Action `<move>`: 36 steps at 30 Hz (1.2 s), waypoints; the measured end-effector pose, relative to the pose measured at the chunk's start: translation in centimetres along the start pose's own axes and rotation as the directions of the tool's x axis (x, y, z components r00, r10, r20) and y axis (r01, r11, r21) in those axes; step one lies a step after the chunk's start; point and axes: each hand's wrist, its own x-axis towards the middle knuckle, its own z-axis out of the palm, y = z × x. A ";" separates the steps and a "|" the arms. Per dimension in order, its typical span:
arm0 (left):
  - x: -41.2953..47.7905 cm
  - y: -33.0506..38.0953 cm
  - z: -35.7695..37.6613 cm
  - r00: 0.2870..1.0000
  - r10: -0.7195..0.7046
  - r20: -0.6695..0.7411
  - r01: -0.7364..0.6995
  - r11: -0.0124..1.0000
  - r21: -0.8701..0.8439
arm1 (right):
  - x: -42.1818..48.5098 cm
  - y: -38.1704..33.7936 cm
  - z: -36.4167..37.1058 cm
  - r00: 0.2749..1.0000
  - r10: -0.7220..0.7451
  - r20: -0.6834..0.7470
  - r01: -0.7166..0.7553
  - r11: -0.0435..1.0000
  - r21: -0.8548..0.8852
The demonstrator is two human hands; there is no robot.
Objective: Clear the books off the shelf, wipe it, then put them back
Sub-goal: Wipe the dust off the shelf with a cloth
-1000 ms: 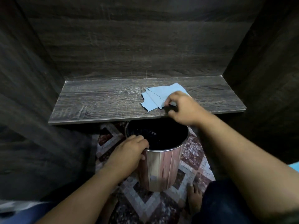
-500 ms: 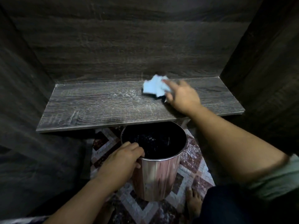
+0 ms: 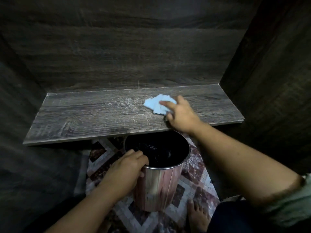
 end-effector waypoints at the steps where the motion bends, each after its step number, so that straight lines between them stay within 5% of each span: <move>1: 0.1 0.0 0.1 1.000 -0.003 0.001 0.003 1.000 0.000 | 0.6 1.6 -0.8 0.995 0.066 -0.080 -0.069 0.997 -0.029; 3: 0.3 0.0 0.3 1.000 -0.020 -0.005 0.020 1.000 0.011 | 1.7 6.0 -3.0 0.933 0.300 -0.198 -0.336 0.924 -0.184; 5: 0.4 0.3 0.3 0.999 -0.038 -0.018 0.038 0.999 0.031 | 1.1 10.3 -4.4 0.847 0.511 -0.149 -0.532 0.804 -0.267; 8: 0.7 0.4 0.4 0.998 -0.048 -0.027 0.049 0.998 0.042 | -0.3 11.8 -3.6 0.821 0.565 -0.081 -0.568 0.794 -0.216; 10: 0.9 0.4 0.5 0.998 -0.054 -0.030 0.056 0.998 0.039 | 0.1 9.2 -2.4 0.849 0.519 -0.094 -0.527 0.825 -0.202; 13: 1.1 0.3 0.5 0.998 -0.054 -0.031 0.055 0.998 0.037 | 0.7 2.9 -0.4 0.975 0.222 0.010 -0.220 0.970 -0.103; 15: 0.9 0.3 0.5 0.998 -0.060 -0.029 0.061 0.998 0.033 | 0.8 0.1 0.3 0.997 0.077 0.029 -0.079 0.994 0.071; 19: 0.2 0.3 0.0 0.997 -0.065 -0.048 0.067 0.997 0.028 | 3.5 0.9 -1.3 0.963 0.162 -0.214 -0.123 0.975 0.186; 23: -1.0 0.3 -0.5 0.996 -0.076 -0.052 0.077 0.997 0.021 | 5.3 3.0 -0.2 0.936 0.353 -0.006 -0.353 0.935 0.031; 26: -1.9 -0.2 -0.7 0.995 -0.079 -0.060 0.077 0.997 -0.030 | 5.6 0.5 1.4 0.987 0.161 0.026 -0.159 0.985 -0.072; 30: -2.7 -0.9 -1.1 0.992 -0.097 -0.083 0.090 0.993 -0.077 | 6.4 -3.6 1.4 0.978 -0.206 -0.018 0.207 0.971 0.123; 33: -3.2 -1.1 -1.3 0.991 -0.095 -0.090 0.087 0.992 -0.086 | 8.0 -3.4 1.3 0.972 -0.125 -0.200 0.142 0.987 0.070; 36: -3.3 -1.2 -1.5 0.993 -0.082 -0.085 0.075 0.994 -0.077 | 8.4 -3.1 2.7 0.998 -0.042 0.039 0.045 0.996 -0.074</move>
